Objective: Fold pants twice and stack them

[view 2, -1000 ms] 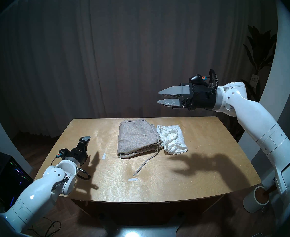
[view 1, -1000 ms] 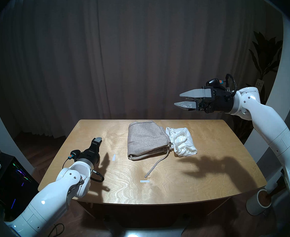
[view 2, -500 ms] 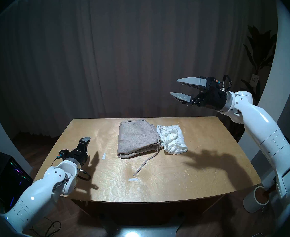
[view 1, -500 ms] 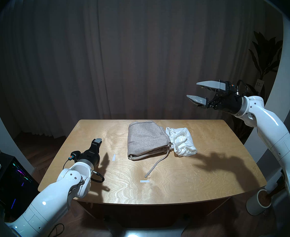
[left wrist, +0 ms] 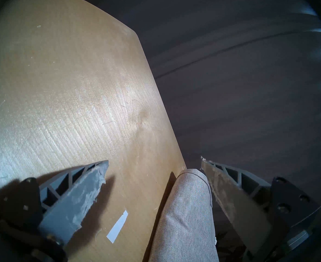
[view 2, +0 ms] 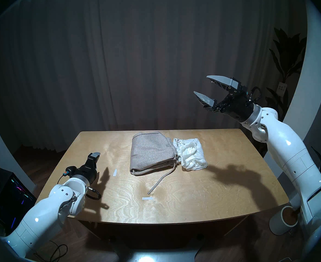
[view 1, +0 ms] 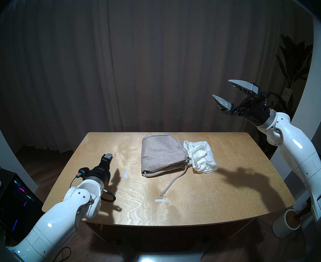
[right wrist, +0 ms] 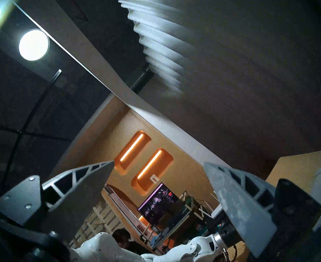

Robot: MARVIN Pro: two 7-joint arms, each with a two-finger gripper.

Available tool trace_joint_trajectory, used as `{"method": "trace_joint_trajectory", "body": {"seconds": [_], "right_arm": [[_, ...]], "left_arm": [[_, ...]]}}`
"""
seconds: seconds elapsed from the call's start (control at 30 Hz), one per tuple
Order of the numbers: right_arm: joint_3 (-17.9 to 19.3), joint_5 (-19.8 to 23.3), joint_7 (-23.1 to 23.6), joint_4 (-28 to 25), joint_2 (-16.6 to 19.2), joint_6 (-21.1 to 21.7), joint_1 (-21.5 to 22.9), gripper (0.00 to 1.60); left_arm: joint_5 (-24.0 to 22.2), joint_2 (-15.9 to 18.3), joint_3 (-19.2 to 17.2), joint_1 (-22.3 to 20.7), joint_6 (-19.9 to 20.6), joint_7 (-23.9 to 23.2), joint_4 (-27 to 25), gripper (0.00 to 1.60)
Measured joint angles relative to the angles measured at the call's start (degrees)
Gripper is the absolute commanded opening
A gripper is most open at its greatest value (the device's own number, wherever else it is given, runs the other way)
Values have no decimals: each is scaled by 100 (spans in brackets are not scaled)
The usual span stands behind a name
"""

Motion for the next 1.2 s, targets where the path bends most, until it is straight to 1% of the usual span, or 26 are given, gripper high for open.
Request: {"method": "trace_joint_trajectory", "body": {"seconds": [0.1, 0.2, 0.27, 0.3, 0.4, 0.5, 0.53, 0.7, 0.8, 0.83, 0.9, 1.03, 1.2], "right_arm": [[-41, 22, -20, -9, -44, -41, -69, 160], [-279, -146, 21, -259, -50, 95, -77, 160], [-362, -233, 36, -365, -54, 168, -65, 160], [-469, -360, 52, -511, -56, 273, -47, 160], [-636, -600, 71, -780, -54, 444, 4, 160], [-741, -770, 81, -978, -37, 561, 45, 160], [-811, -896, 54, -1135, -14, 656, 80, 160], [-961, -1213, -129, -1486, 66, 821, 179, 160], [-1037, -1415, -212, -1644, 134, 871, 271, 160], [-1069, -1549, -250, -1706, 188, 891, 330, 160], [-1082, -1624, -264, -1732, 223, 894, 365, 160], [-1084, -1962, -303, -1798, 406, 896, 530, 160], [-1072, -2247, -366, -1833, 567, 896, 673, 160]], "left_arm": [[0, -8, 0, 0, -2, 3, 11, 160], [0, -20, 0, 0, -4, 7, 29, 160], [0, -23, 0, 0, -5, 8, 35, 160], [0, -28, 0, -1, -6, 9, 44, 160], [0, -34, -3, -3, -8, 11, 53, 160], [0, -38, -4, -5, -9, 12, 63, 160], [1, -40, -6, -7, -10, 13, 70, 160], [3, -42, -11, -13, -12, 14, 87, 160], [3, -42, -16, -15, -16, 16, 98, 160], [4, -41, -18, -16, -18, 17, 109, 160], [4, -39, -19, -16, -20, 18, 117, 160], [4, -24, -26, -16, -28, 24, 144, 160], [4, -10, -30, -16, -34, 28, 166, 160]]}}
